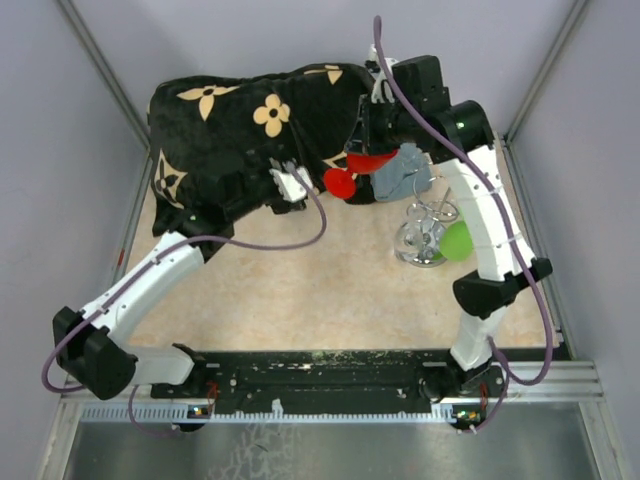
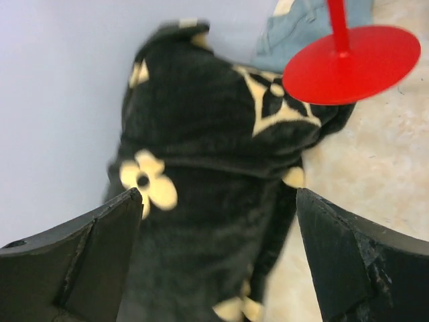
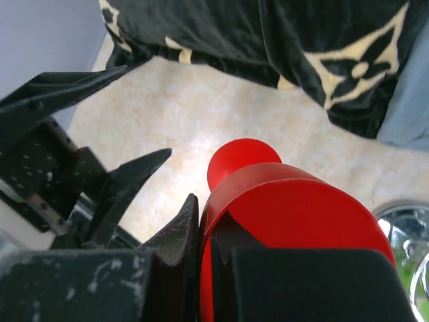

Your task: Take the wine glass off the wine glass rack

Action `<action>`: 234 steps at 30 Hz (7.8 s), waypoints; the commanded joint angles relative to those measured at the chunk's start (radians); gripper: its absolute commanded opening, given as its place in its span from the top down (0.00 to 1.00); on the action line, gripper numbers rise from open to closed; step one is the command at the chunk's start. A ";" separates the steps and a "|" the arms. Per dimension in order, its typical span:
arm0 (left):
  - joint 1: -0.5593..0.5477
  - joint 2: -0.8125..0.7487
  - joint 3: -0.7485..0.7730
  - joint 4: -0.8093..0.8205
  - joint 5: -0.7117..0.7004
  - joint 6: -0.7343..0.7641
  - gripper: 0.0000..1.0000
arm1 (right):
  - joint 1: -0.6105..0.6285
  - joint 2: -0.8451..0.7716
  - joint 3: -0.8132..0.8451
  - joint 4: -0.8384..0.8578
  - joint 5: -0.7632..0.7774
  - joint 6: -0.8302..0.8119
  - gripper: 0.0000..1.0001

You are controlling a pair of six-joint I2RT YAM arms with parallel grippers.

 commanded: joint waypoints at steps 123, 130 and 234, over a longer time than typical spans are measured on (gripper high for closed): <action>0.348 0.387 0.443 -0.144 0.886 -1.798 0.00 | -0.089 -0.520 -0.490 0.241 0.606 0.266 0.16; 0.359 0.379 0.140 0.535 1.002 -2.229 0.01 | -0.089 -0.563 -0.516 0.204 0.635 0.293 0.16; -0.154 0.755 0.530 0.170 0.583 -2.190 0.83 | -0.089 -0.817 -0.856 0.149 0.681 0.493 0.05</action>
